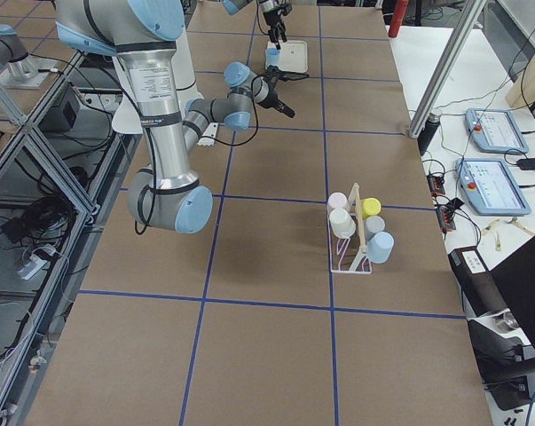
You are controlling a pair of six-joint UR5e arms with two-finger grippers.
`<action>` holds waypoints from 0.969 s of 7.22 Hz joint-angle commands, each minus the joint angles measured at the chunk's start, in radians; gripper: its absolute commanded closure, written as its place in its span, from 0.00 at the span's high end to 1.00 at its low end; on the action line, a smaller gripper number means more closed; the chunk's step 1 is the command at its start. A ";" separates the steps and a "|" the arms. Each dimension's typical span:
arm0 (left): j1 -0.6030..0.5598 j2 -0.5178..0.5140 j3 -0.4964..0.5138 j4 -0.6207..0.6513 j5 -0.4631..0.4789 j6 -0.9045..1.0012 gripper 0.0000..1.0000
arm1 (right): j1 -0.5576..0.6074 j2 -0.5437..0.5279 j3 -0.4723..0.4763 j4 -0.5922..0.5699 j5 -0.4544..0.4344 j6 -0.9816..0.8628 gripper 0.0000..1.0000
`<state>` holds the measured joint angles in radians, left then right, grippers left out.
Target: Transfer IKEA cup to right arm and place on rack
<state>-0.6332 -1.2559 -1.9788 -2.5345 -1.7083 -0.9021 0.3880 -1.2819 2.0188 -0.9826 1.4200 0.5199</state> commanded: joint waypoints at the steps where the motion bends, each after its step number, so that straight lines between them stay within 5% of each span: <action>1: 0.030 0.036 0.003 0.000 0.025 -0.003 1.00 | -0.003 0.027 -0.006 0.004 0.042 0.002 1.00; 2: 0.042 0.035 0.020 -0.001 0.036 -0.018 0.98 | -0.003 0.027 -0.009 0.004 0.042 0.002 1.00; 3: 0.065 0.030 0.023 -0.001 0.051 -0.061 0.84 | -0.003 0.026 -0.023 0.005 0.042 0.002 1.00; 5: 0.087 0.027 0.023 -0.001 0.061 -0.077 0.31 | -0.003 0.027 -0.028 0.005 0.037 0.002 1.00; 7: 0.087 0.027 0.023 -0.003 0.062 -0.072 0.04 | -0.003 0.029 -0.032 0.005 0.037 0.003 1.00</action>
<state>-0.5474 -1.2283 -1.9560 -2.5359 -1.6477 -0.9753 0.3853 -1.2545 1.9892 -0.9772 1.4578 0.5226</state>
